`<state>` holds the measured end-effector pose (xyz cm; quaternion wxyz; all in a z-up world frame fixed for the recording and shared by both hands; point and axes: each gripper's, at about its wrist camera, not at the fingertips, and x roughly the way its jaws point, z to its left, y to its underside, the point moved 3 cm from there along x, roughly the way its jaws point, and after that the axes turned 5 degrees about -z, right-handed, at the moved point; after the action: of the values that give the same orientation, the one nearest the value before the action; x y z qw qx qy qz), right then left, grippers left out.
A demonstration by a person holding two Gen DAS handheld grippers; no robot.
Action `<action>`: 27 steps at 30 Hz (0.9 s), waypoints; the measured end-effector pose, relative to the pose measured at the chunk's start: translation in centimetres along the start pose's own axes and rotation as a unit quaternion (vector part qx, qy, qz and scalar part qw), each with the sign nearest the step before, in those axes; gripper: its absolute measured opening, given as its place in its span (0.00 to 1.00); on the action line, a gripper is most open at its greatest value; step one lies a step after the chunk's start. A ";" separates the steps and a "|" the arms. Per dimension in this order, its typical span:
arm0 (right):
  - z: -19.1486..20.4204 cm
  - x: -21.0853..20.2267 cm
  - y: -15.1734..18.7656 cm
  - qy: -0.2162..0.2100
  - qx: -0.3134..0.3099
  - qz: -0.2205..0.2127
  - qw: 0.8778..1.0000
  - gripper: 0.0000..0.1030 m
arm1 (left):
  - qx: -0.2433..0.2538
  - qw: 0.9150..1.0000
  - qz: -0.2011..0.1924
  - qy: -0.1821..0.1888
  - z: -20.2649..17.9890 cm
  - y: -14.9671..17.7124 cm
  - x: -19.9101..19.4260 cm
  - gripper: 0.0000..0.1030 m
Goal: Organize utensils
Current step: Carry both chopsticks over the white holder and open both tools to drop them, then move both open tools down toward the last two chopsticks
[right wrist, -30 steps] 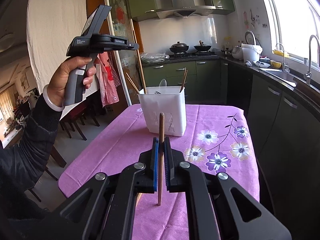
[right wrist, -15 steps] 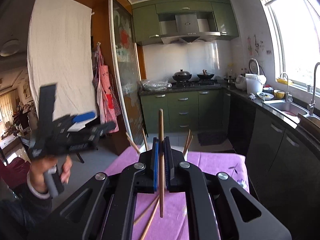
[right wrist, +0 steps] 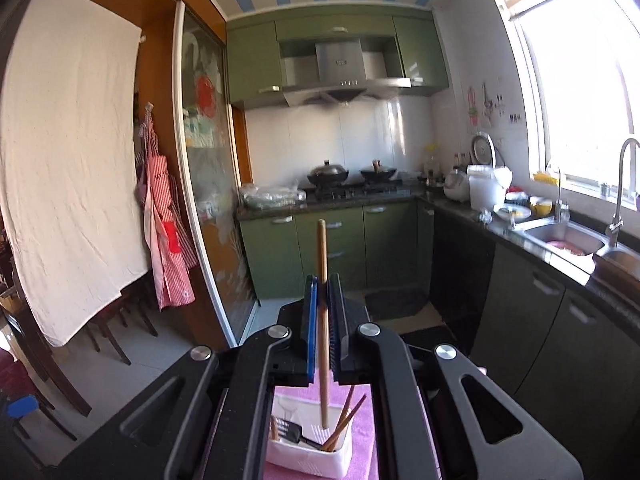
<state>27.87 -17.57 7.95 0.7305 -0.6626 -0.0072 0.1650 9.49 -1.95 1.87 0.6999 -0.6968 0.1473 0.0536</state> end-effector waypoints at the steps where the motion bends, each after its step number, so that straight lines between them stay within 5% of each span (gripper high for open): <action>1: -0.2 0.5 0.7 0.000 0.001 0.008 1.000 0.06 | -0.001 1.000 0.004 0.001 -0.1 0.2 0.2 0.93; 11: -0.7 2.5 6.7 -0.005 -0.002 0.073 0.997 0.12 | 0.017 0.999 0.034 0.012 -1.7 1.4 1.5 0.93; 15: -0.9 -1.7 6.3 -0.017 0.006 0.041 0.999 0.17 | 0.023 0.999 0.046 0.016 -2.3 1.8 2.0 0.93; 19: -0.7 -7.2 8.1 -0.020 -0.005 0.034 0.999 0.32 | 0.022 0.997 0.069 0.032 -3.2 2.9 3.0 0.93; 27: -3.1 -12.9 20.0 0.046 0.014 0.117 0.992 0.34 | 0.031 0.987 0.154 0.045 -5.7 7.5 8.0 0.93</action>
<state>11.74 -22.48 -9.16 0.7150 -0.6554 0.1065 0.2189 14.27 -8.44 -7.49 0.6974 -0.6455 0.2855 0.1244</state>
